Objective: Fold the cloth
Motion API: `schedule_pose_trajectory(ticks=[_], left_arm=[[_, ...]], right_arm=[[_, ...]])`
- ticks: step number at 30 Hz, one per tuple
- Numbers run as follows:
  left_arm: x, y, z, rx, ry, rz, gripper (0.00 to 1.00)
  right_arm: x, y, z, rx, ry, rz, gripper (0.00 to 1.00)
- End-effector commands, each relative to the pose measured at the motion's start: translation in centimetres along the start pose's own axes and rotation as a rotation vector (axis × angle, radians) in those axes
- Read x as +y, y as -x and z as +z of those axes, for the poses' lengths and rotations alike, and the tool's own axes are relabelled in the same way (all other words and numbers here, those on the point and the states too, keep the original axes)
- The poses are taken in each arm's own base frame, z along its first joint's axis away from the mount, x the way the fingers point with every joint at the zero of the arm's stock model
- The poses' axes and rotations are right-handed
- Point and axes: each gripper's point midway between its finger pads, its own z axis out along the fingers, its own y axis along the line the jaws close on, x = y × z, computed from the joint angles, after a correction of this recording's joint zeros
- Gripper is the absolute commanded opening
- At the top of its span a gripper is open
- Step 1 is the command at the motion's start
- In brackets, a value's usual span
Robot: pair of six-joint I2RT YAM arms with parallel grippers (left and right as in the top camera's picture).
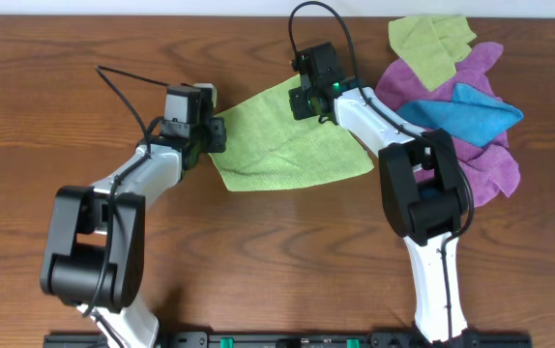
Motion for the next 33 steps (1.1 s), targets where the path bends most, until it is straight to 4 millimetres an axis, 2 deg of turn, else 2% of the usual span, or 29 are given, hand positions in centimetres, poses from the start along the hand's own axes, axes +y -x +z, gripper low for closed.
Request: schedule_pose_trajectory(ticks=[1,13,18,23,29,33], left_arm=[[0.9,-0.4,1.2,0.011,0.039,0.032,0.06],[1.7,-1.9,3.8,0.030,0.046,0.055,0.05],[2.5,-1.6,5.3,-0.008,0.075,0.111,0.06],[4.2,1.3,5.8,-0.143,0.154,0.154,0.06],[6.2,5.8,4.6,-0.327,0.201,0.135,0.06],[6.2,7.5,4.0,-0.385,0.201,0.134,0.06]], right_arm=[[0.3,-1.9,1.2,0.058,0.022,0.013,0.01],[0.4,-2.4,1.1,0.076,0.028,0.014,0.01],[0.3,-3.0,0.9,0.106,0.023,0.016,0.01],[0.7,-3.1,0.0,0.121,0.024,0.012,0.01],[1.4,-2.0,-1.3,0.090,0.031,0.002,0.01],[1.3,-1.3,-1.8,0.069,0.023,0.000,0.01]])
